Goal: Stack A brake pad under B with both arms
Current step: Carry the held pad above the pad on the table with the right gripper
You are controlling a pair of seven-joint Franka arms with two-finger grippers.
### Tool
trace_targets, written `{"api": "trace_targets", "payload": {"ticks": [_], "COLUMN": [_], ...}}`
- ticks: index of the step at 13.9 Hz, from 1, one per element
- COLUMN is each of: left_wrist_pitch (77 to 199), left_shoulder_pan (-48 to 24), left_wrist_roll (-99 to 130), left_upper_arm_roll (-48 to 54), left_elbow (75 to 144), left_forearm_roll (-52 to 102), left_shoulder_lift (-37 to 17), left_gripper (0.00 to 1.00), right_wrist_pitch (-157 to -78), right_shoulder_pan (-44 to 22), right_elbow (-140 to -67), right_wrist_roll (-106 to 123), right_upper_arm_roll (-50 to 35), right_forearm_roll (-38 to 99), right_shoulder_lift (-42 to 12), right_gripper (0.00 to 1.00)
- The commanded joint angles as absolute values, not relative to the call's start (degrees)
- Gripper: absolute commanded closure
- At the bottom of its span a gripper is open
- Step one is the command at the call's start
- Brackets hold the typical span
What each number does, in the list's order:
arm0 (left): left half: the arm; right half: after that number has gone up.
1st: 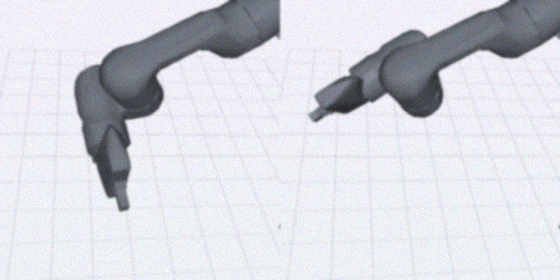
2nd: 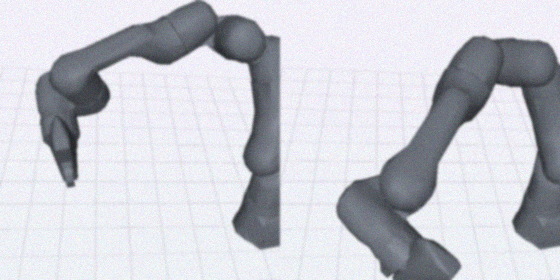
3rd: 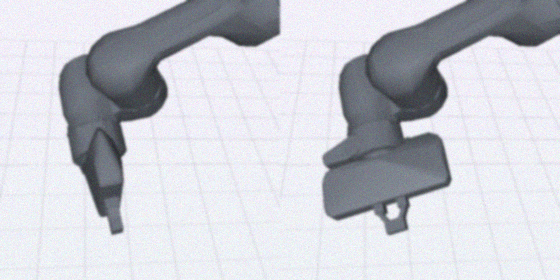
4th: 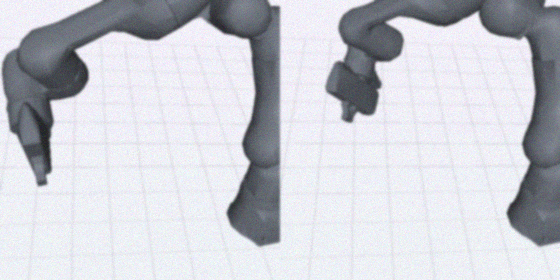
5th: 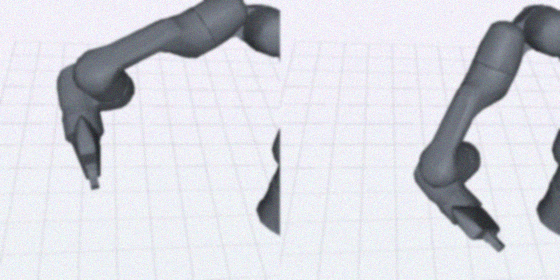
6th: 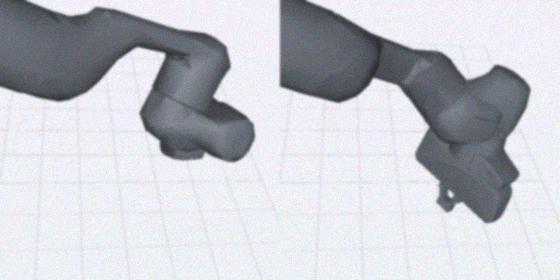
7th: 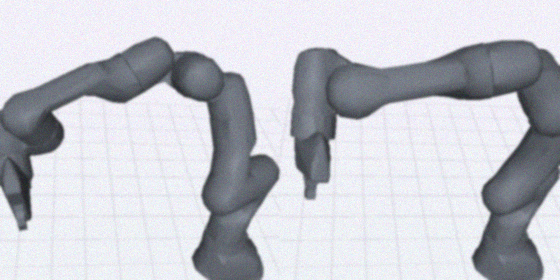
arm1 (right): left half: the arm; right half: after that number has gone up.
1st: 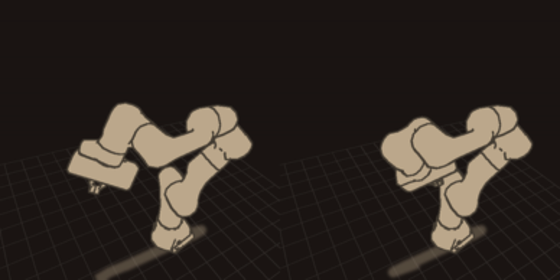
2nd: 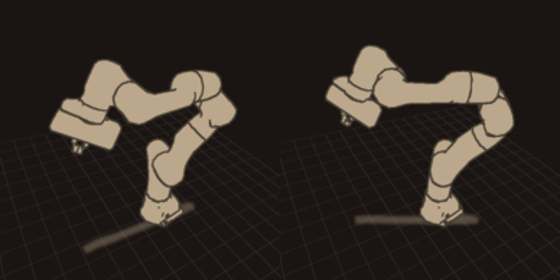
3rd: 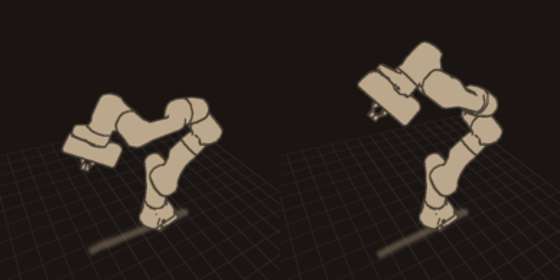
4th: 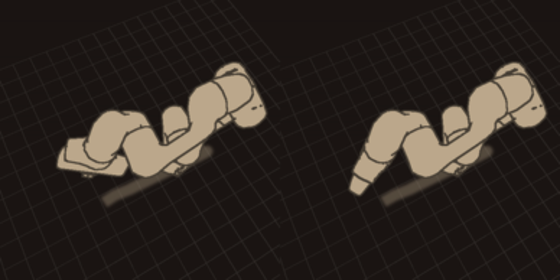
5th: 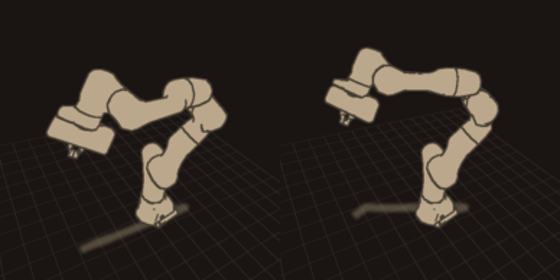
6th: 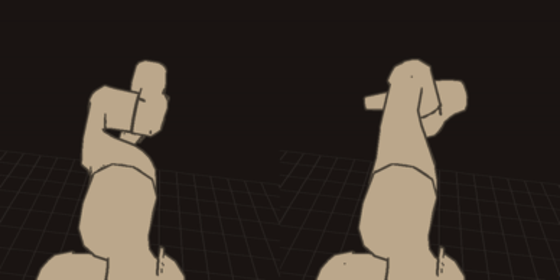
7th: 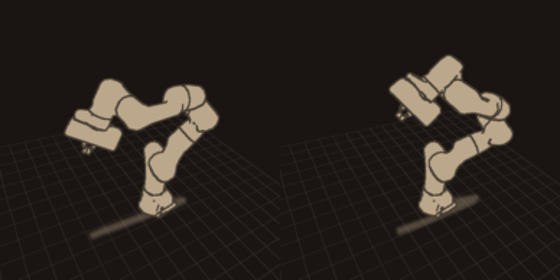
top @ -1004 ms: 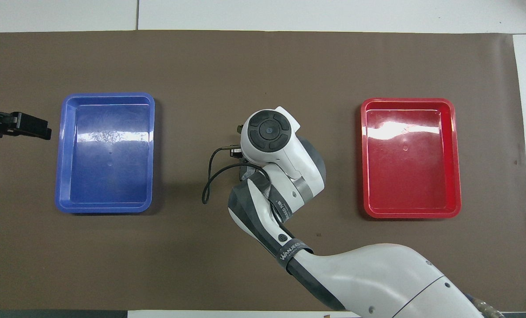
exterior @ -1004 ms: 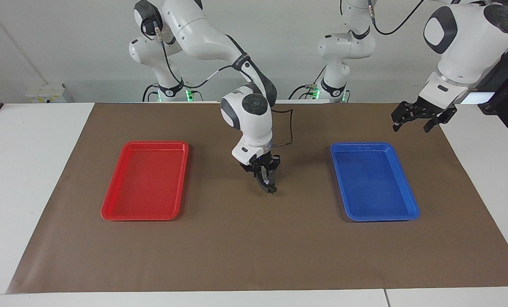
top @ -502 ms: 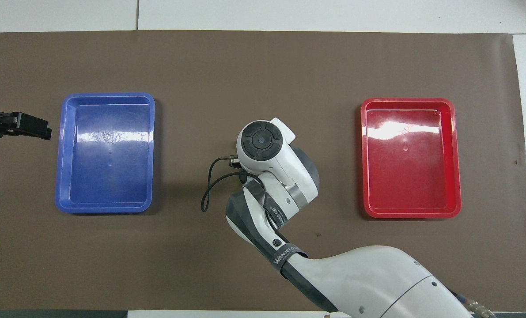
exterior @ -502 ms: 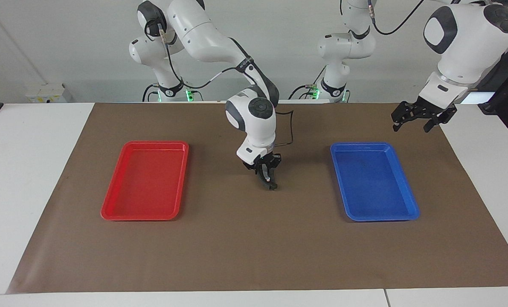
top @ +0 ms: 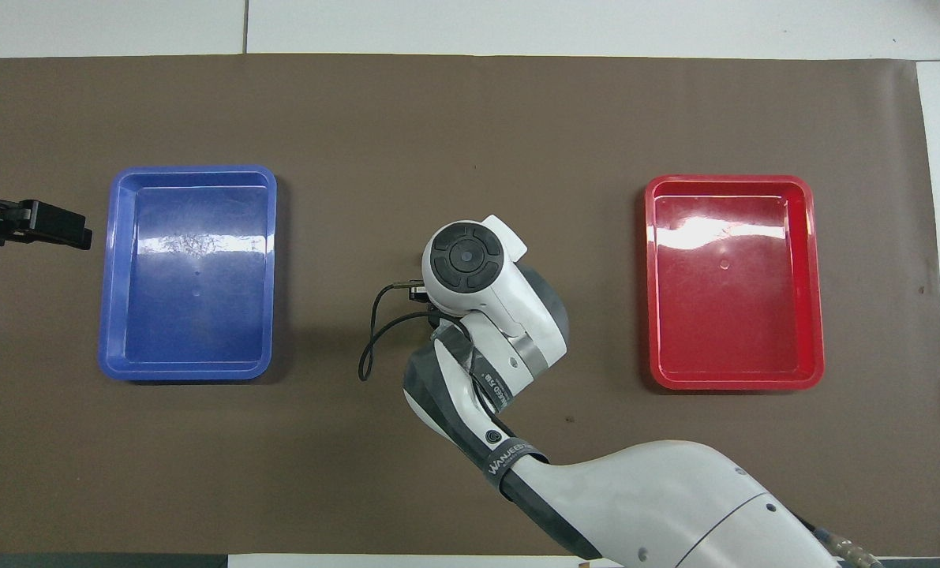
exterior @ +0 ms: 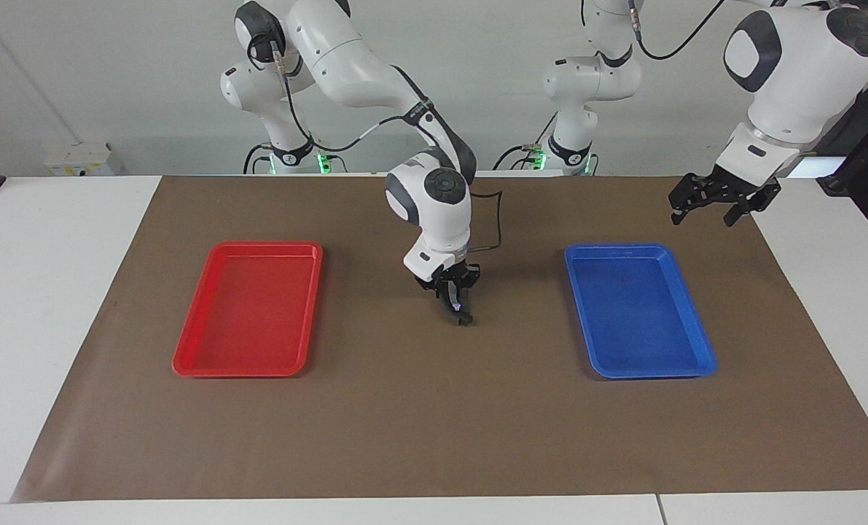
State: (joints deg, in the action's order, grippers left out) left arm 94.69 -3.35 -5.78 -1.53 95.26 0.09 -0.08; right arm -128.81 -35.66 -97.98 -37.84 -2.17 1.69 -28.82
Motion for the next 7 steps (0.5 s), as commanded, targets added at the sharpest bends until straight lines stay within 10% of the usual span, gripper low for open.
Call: {"api": "trace_targets", "payload": {"ticks": [1, 7], "left_wrist_pitch": [95.36, 95.36], "left_shoulder_pan": [-2.81, -2.81], "left_wrist_roll": [-6.15, -6.15], "left_upper_arm_roll": [-1.41, -1.41], "left_elbow": [96.94, 96.94], "left_forearm_roll": [0.79, 0.79], "left_shoulder_lift": [1.32, 1.32], "left_gripper": [0.0, 0.0], "right_wrist_pitch": [-131.04, -131.04], "right_shoulder_pan": [-35.86, -35.86], "right_elbow": [-100.19, -100.37], "right_wrist_roll": [-39.02, -39.02], "right_upper_arm_roll": [-2.11, -2.11], "right_forearm_roll": [1.67, 1.67], "right_shoulder_lift": [-27.25, -27.16], "right_gripper": [0.99, 0.89]}}
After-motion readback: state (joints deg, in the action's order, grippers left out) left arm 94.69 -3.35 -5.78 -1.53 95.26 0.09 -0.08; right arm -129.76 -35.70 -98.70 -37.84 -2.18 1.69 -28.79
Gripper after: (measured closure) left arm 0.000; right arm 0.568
